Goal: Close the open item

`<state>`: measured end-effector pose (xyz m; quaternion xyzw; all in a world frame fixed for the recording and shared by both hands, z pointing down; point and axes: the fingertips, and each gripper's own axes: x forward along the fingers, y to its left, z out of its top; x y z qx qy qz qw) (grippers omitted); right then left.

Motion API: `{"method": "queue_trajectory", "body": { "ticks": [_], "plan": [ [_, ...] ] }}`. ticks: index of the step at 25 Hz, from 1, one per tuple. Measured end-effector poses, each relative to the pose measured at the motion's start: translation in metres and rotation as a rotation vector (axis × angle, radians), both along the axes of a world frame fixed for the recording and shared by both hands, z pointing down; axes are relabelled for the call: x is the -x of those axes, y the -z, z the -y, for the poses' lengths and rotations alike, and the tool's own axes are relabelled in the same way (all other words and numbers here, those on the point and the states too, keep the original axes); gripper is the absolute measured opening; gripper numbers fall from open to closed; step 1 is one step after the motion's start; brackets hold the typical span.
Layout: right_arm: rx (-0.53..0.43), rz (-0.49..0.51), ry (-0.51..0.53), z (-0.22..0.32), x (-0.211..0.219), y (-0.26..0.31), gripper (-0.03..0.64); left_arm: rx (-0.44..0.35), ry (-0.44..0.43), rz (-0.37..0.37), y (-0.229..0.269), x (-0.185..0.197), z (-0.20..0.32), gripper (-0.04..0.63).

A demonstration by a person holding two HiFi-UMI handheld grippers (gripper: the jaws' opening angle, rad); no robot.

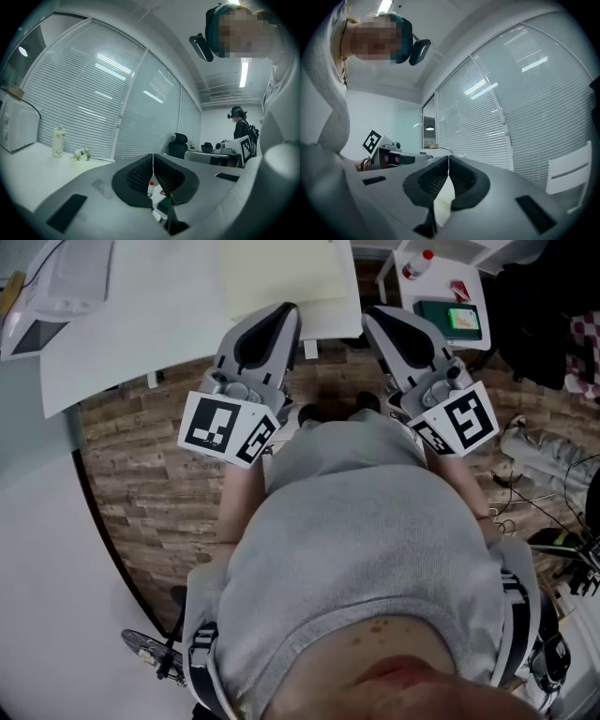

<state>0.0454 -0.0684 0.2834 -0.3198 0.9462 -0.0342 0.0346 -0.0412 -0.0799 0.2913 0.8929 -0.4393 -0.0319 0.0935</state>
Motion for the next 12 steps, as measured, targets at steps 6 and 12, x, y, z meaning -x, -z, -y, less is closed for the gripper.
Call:
{"method": "queue_trajectory", "body": {
  "ticks": [6,12],
  "plan": [
    [-0.002,-0.003,-0.036,-0.009,0.004,-0.003,0.063,-0.004,-0.021,-0.01,-0.001,0.007,-0.006,0.015],
    [-0.008,-0.012,-0.056,-0.019,0.012,-0.005,0.064,-0.013,-0.043,-0.007,-0.001,0.014,-0.012,0.015]
  ]
}}
